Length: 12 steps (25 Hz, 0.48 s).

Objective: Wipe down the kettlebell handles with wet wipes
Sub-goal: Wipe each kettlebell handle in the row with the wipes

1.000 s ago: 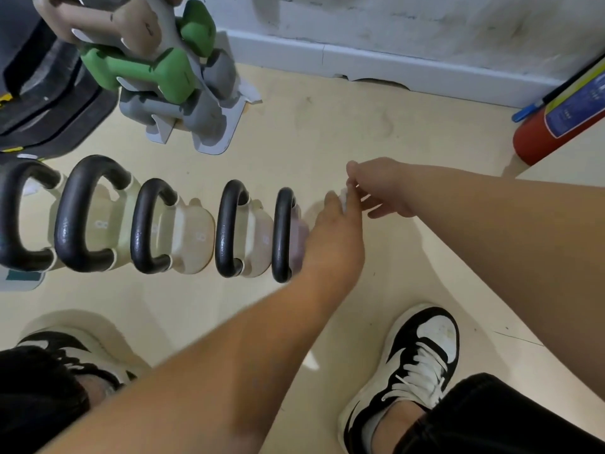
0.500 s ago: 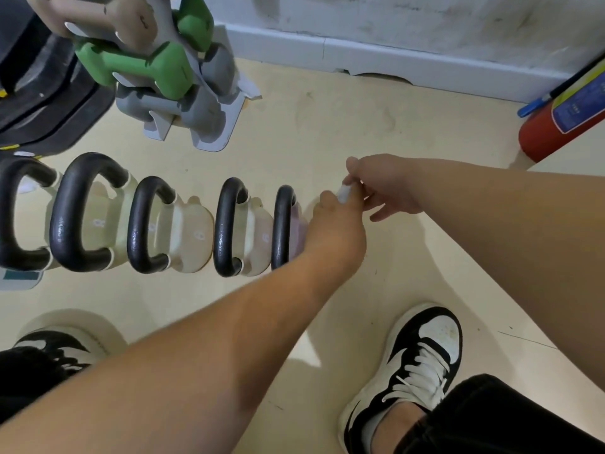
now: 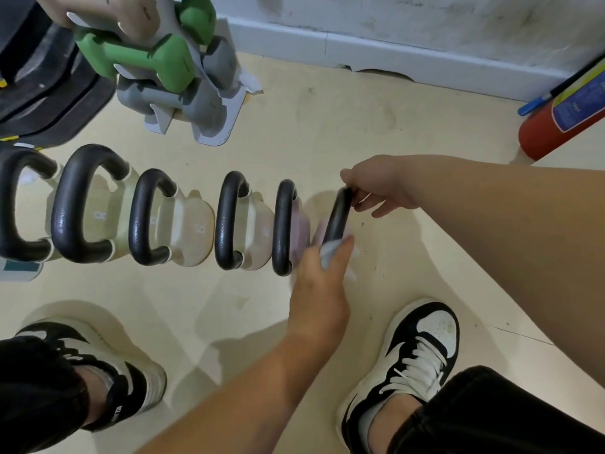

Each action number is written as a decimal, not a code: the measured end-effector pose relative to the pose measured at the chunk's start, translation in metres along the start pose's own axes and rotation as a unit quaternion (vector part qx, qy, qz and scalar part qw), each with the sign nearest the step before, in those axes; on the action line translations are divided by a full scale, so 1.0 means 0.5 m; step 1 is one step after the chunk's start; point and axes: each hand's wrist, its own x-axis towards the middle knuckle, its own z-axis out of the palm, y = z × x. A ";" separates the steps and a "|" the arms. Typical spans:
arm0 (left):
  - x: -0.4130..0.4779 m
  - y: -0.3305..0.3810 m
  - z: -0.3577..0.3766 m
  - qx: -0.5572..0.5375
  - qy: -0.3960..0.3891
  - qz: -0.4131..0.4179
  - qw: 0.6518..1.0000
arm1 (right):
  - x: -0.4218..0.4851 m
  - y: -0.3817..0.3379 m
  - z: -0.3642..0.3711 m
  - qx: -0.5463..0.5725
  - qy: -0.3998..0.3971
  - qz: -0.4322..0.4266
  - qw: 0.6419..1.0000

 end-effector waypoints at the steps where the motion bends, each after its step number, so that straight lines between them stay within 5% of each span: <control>1: -0.030 -0.016 0.008 -0.019 0.002 0.002 1.000 | 0.001 -0.001 0.001 -0.006 0.001 -0.002 1.000; 4: -0.005 -0.005 -0.002 -0.030 0.002 -0.015 0.999 | 0.004 0.005 -0.003 0.008 -0.013 0.004 1.000; 7: 0.119 0.034 -0.027 0.094 -0.032 -0.017 0.995 | 0.005 0.012 -0.008 0.047 -0.030 0.007 0.998; 12: 0.318 0.100 -0.083 0.044 -0.181 -0.213 0.959 | 0.003 0.010 -0.002 0.078 -0.004 0.008 0.997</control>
